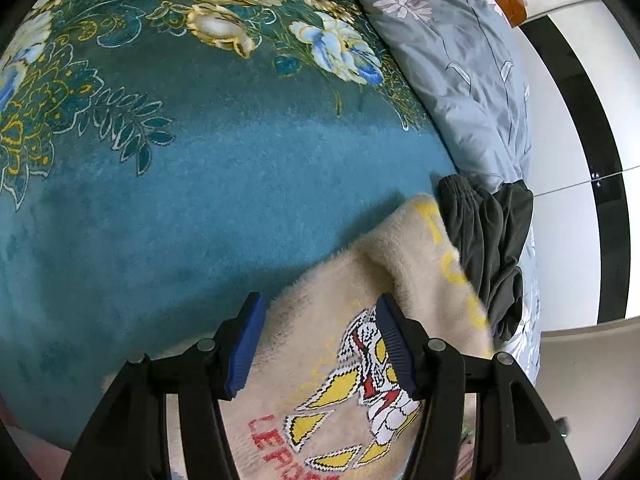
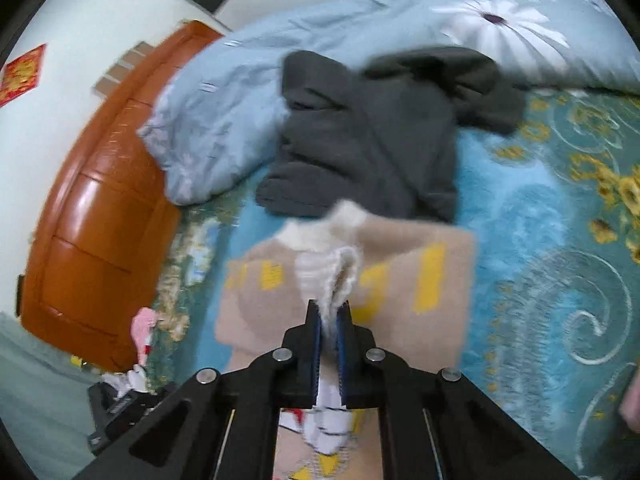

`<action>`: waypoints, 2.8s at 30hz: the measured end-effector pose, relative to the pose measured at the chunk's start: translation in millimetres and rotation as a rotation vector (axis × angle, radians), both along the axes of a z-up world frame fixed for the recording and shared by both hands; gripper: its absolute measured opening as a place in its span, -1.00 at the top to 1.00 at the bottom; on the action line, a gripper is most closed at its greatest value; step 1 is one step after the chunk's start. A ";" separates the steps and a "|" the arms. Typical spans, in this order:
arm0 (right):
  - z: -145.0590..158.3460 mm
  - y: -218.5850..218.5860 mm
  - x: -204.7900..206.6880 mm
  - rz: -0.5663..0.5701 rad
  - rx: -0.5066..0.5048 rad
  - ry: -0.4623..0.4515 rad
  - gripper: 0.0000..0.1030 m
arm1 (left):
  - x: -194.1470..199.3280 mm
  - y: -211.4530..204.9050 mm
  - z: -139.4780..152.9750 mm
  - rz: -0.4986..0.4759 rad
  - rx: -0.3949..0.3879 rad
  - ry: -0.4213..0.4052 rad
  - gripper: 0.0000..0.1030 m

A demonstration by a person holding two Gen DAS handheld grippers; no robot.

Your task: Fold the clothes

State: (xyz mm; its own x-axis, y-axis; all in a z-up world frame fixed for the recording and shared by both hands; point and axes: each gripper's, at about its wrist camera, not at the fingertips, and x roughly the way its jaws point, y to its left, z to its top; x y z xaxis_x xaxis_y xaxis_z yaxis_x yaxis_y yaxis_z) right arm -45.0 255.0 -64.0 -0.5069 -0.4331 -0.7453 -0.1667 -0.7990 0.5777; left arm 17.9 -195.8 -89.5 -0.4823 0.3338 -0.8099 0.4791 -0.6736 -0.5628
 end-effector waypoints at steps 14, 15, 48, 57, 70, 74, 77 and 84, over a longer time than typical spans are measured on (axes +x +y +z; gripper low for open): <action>-39.1 13.9 14.4 -0.038 0.036 -0.214 0.74 | 0.6 15.7 0.9 -0.112 -0.127 -0.053 -0.15; -37.0 14.2 20.4 -0.028 0.023 -0.215 0.65 | 3.1 15.7 2.4 -0.116 -0.134 -0.055 -0.20; -104.2 -75.5 132.5 0.279 -0.244 -0.435 0.36 | 34.3 -6.3 -37.1 -0.305 -0.106 -0.152 -0.12; -96.5 -93.7 137.5 0.334 -0.217 -0.459 0.67 | 36.7 -7.2 -45.9 -0.311 -0.111 -0.216 0.75; 47.0 -43.1 100.0 0.170 -0.428 -0.044 0.79 | 41.9 -14.9 53.3 -0.218 0.178 0.037 0.81; 69.0 -25.1 125.7 0.140 -0.426 0.005 0.79 | 48.2 -0.5 83.9 -0.214 0.247 0.089 0.81; 76.0 -24.4 141.4 0.107 -0.443 0.026 0.79 | 58.3 3.0 102.8 -0.209 0.279 0.116 0.81; 67.2 12.2 152.6 -0.009 -0.490 -0.023 0.80 | 41.1 20.0 95.9 -0.100 0.398 0.048 0.81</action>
